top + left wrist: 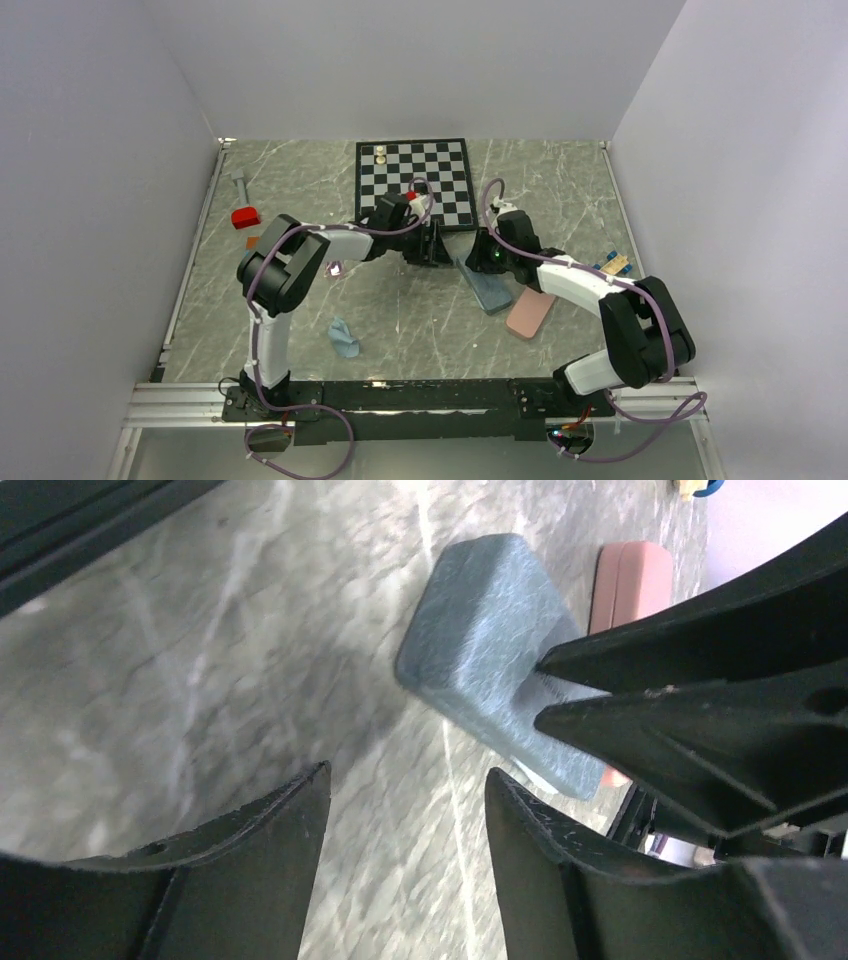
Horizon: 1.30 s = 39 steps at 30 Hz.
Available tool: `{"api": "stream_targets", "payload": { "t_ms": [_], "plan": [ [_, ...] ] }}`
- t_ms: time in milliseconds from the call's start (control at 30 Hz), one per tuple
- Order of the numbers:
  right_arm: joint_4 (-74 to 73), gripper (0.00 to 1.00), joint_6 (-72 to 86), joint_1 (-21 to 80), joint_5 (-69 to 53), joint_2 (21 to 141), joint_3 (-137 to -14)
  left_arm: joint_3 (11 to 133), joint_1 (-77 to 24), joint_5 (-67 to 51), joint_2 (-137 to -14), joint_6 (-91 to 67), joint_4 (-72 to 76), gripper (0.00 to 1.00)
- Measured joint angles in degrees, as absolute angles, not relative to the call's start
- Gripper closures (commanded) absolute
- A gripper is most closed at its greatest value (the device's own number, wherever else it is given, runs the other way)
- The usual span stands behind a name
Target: Organize the sunglasses
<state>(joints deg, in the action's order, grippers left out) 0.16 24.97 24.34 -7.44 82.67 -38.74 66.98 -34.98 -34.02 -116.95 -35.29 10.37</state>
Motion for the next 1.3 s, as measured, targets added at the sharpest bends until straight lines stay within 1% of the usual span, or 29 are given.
{"api": "stream_targets", "payload": {
  "t_ms": [67, 133, 267, 300, 367, 533, 600, 633, 767, 867, 933, 1067, 1233, 1300],
  "plan": [
    [0.2, 0.62, 25.5, 24.4, -7.0, 82.9, -38.9, 65.3, -33.8, -34.1, -115.6, -35.2, 10.0, 0.34],
    [0.3, 0.62, 26.0, 24.4, -6.7, 82.9, -38.9, 63.8, -32.1, -34.3, -114.5, -35.2, 10.0, 0.30],
    [0.3, 0.59, 26.2, 24.4, -6.7, 83.3, -38.9, 60.3, -28.0, -34.0, -111.0, -35.1, 9.4, 0.16],
    [0.3, 0.55, 26.2, 24.4, -6.7, 83.3, -39.0, 59.9, -27.4, -33.5, -110.3, -34.9, 8.9, 0.13],
    [0.3, 0.47, 26.0, 24.5, -7.3, 83.1, -39.2, 59.2, -26.8, -32.8, -108.8, -34.5, 8.2, 0.02],
    [0.2, 0.31, 23.3, 25.0, -8.7, 82.3, -39.5, 57.8, -27.3, -32.3, -104.8, -33.6, 7.0, 0.01],
    [-1.1, 0.06, 21.2, 25.2, -8.1, 81.0, -39.5, 57.1, -27.4, -32.0, -102.7, -33.6, 6.6, 0.01],
    [-2.3, 0.01, 20.3, 25.2, -7.6, 80.1, -39.5, 56.5, -27.5, -31.6, -101.3, -33.5, 6.4, 0.01],
    [-4.6, 0.00, 18.2, 25.0, -3.9, 74.3, -39.5, 52.9, -27.5, -28.0, -93.0, -32.3, 5.1, 0.01],
    [-4.4, 0.00, 15.9, 24.9, -2.1, 69.7, -39.6, 50.4, -27.5, -22.3, -84.2, -30.9, 3.2, 0.01],
    [-5.1, 0.00, 14.1, 24.9, -2.5, 69.2, -40.1, 49.8, -27.5, -18.1, -79.0, -29.7, 1.7, 0.01],
    [-8.6, 0.00, 12.4, 24.9, -2.7, 74.4, -43.2, 49.7, -27.5, -11.0, -73.2, -28.1, -0.3, 0.01],
    [-11.5, 0.02, 11.7, 25.0, -5.2, 81.3, -43.7, 47.3, -27.4, -6.6, -72.6, -27.6, -2.5, 0.01],
    [-12.8, 0.05, 11.6, 25.5, -5.1, 83.6, -44.1, 46.9, -27.4, -5.5, -73.0, -27.6, -4.1, 0.01]
  ]
}}
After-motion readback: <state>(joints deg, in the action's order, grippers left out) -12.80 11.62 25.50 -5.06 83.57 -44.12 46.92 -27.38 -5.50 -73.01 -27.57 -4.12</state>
